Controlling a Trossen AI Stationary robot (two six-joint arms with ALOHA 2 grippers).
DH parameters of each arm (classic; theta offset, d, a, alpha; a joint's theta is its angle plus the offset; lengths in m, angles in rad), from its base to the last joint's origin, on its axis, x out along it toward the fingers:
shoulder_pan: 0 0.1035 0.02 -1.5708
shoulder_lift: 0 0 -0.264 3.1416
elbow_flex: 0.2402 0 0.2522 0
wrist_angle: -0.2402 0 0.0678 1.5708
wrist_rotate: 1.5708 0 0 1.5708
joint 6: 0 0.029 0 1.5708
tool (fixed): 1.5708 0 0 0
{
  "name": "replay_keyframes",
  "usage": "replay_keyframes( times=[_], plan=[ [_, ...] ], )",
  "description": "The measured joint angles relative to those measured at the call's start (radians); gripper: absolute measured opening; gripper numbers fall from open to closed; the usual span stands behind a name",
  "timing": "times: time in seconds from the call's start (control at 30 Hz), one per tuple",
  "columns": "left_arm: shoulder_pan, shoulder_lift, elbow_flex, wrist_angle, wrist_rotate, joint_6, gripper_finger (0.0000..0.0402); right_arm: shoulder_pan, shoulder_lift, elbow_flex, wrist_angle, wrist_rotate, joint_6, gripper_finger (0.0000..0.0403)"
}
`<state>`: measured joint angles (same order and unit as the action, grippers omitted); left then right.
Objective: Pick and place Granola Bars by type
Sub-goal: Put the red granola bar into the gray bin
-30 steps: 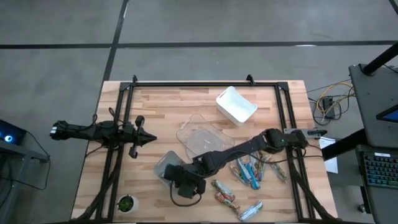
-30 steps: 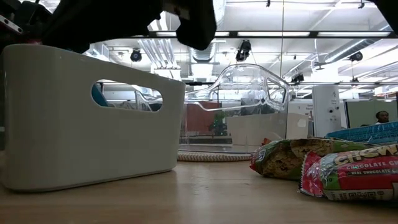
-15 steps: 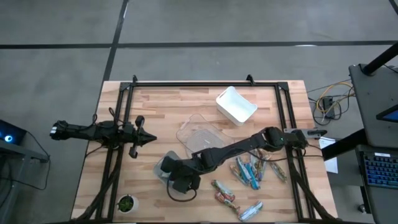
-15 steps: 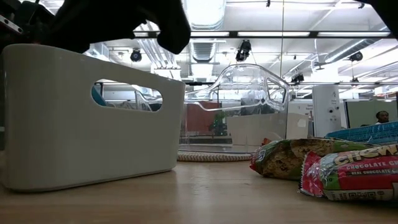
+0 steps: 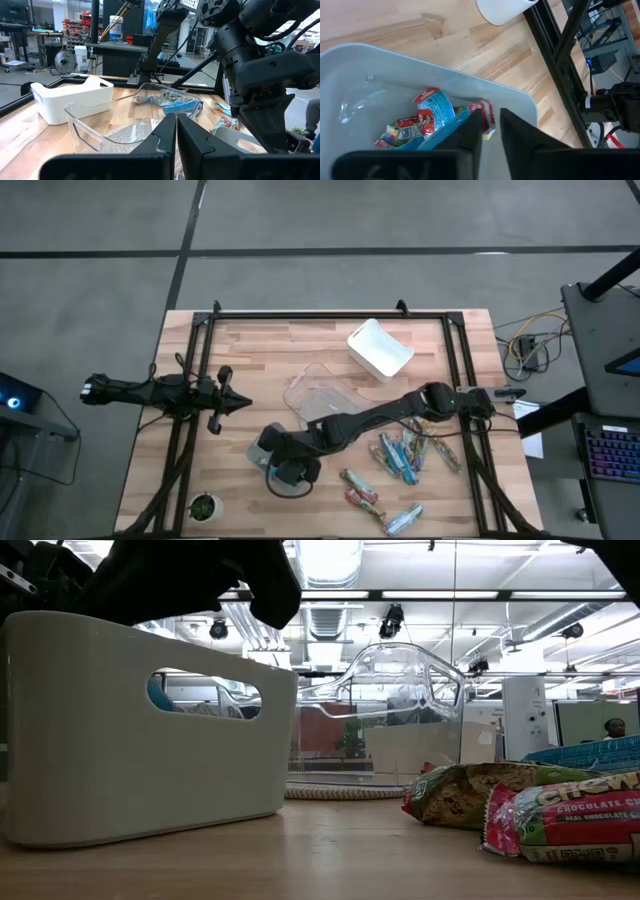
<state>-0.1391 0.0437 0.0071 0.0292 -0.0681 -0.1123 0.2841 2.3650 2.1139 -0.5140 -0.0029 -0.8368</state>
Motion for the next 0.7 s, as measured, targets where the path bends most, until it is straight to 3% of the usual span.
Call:
replay_keyframes(
  times=[0.2,0.37,0.7],
  plan=[
    [0.0,0.0,0.0,0.0,0.0,0.0,0.0,-0.008,0.0,-0.005,0.029,0.006,0.059,0.0151],
    [0.0,0.0,0.0,0.0,0.0,0.0,0.0,-0.011,0.0,-0.009,0.052,0.032,0.078,0.0197],
    [0.0,0.0,0.0,0.0,0.0,0.0,0.0,-0.012,-0.002,-0.009,0.035,0.032,0.118,0.0206]
  ],
)
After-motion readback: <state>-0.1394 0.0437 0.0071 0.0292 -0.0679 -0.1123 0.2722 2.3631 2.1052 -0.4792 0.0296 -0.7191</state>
